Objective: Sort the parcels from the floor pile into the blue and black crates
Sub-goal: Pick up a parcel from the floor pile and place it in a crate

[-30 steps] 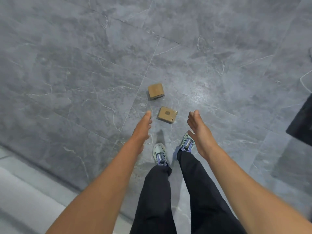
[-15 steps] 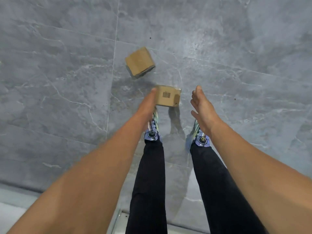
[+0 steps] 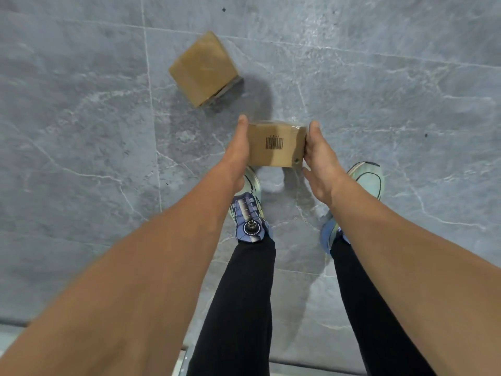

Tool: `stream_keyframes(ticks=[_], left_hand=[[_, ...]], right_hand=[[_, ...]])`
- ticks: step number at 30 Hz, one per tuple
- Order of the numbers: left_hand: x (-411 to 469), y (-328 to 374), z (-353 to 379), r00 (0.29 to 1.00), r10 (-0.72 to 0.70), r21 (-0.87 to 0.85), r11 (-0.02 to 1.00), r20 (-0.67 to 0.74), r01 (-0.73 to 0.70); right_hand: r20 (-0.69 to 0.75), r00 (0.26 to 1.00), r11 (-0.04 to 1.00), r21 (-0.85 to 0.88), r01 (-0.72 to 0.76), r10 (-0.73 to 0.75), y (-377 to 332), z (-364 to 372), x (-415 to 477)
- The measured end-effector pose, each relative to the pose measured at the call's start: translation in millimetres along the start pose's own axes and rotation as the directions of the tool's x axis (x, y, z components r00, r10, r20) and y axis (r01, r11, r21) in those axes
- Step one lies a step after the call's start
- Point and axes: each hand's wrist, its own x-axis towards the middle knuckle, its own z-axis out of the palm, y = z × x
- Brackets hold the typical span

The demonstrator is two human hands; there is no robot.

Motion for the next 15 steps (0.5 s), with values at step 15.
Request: stream_keyframes(ticks=[15], left_hand=[[-272,75,45,0.937,0.317,-0.155,0.943,0.146,-0.295]], right_hand=[[-0.022,0.939,0.935,0.090,0.343,-0.342,-113,-73,-237]])
